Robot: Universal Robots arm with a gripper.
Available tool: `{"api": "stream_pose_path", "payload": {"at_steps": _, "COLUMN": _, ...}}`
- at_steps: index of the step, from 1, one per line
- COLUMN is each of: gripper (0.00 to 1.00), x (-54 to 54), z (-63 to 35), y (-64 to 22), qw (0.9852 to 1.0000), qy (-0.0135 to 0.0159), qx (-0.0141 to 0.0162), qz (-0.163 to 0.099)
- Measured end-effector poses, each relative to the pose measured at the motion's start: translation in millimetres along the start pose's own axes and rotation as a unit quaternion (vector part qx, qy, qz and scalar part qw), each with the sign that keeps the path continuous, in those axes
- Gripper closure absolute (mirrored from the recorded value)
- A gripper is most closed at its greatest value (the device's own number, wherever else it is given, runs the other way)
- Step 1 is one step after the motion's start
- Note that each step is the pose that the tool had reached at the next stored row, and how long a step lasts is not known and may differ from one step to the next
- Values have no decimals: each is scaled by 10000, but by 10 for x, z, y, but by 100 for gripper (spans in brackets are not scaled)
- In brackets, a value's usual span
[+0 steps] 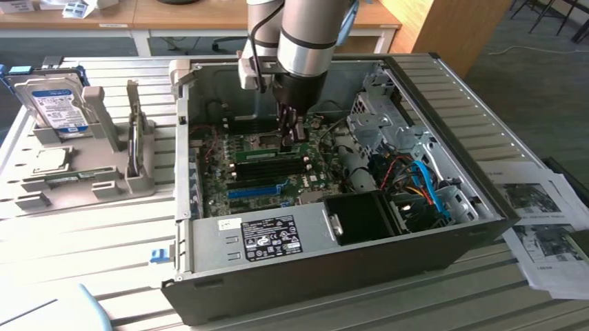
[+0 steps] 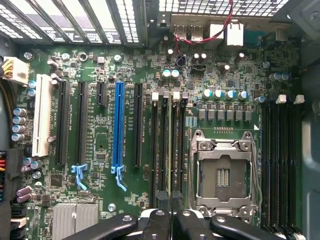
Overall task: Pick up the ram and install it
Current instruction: 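Insert the ram into the slot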
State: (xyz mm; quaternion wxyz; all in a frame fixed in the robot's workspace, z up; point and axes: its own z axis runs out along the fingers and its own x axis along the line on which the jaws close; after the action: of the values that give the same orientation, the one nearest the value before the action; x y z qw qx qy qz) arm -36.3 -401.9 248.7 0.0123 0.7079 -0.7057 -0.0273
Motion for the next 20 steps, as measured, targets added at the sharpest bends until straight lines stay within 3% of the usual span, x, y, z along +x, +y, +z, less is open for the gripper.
{"api": "stream_pose_path", "payload": {"at_steps": 4, "gripper": 89, "x": 3, "z": 82, "y": -4, "qw": 10000, "qy": 2, "qx": -1, "qz": 0}}
{"api": "stream_pose_path", "payload": {"at_steps": 20, "gripper": 89, "x": 22, "z": 80, "y": -34, "qw": 10000, "qy": 1, "qx": 0, "qz": 0}}
